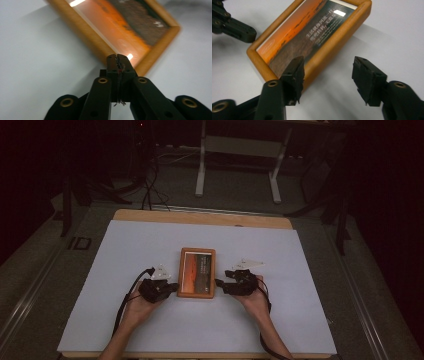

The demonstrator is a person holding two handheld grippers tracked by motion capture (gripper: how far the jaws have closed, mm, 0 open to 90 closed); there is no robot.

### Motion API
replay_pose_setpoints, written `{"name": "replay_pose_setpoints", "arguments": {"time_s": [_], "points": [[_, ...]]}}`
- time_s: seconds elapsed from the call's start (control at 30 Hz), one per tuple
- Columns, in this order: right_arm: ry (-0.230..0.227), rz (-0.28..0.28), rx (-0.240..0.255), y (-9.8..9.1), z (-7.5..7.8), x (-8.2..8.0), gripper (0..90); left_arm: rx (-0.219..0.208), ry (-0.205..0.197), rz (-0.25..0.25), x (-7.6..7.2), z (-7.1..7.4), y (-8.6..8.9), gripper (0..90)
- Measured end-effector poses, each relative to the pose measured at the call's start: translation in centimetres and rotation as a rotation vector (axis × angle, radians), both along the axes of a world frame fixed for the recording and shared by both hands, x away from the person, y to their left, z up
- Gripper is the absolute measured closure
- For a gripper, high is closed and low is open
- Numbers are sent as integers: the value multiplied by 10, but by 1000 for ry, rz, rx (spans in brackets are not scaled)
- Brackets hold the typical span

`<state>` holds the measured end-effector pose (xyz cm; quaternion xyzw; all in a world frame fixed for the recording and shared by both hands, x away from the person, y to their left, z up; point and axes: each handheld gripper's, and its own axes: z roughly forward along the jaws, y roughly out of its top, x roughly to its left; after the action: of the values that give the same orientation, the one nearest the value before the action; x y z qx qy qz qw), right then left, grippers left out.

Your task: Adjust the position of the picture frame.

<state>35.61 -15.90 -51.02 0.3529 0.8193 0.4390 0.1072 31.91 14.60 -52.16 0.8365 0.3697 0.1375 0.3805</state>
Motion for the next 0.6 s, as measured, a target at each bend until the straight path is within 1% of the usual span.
{"name": "replay_pose_setpoints", "arguments": {"time_s": [0.03, 0.07, 0.13, 0.2, 0.27, 0.3, 0.37, 0.4, 0.43, 0.53, 0.6], "points": [[9, -2, 4, 2, 0, 2, 394, -10, 1, 21, 1, 0, 2, 828], [11, -2, 7, 3, 0, 4, 379, -35, 7, 47, 4, 0, 5, 799], [21, 0, 17, 6, 1, 7, 351, -76, 6, 81, 6, 2, 8, 739], [34, 8, 30, 9, 0, 12, 312, -116, 5, 88, 7, 4, 9, 672], [44, 13, 37, 11, 0, 15, 272, -146, -3, 98, 8, 5, 8, 642], [51, 15, 44, 13, -1, 16, 254, -165, 1, 99, 9, 5, 6, 615], [75, 19, 55, 17, -3, 19, 235, -178, 7, 96, 10, 4, 3, 561], [83, 19, 56, 18, -4, 20, 221, -183, 16, 87, 12, 3, 1, 529], [95, 22, 55, 20, -5, 21, 216, -184, 23, 90, 12, 2, -1, 509], [124, 26, 59, 25, -9, 24, 201, -193, 58, 85, 16, -2, -4, 461], [144, 30, 71, 27, -13, 26, 199, -202, 88, 80, 19, -5, -6, 447]]}}
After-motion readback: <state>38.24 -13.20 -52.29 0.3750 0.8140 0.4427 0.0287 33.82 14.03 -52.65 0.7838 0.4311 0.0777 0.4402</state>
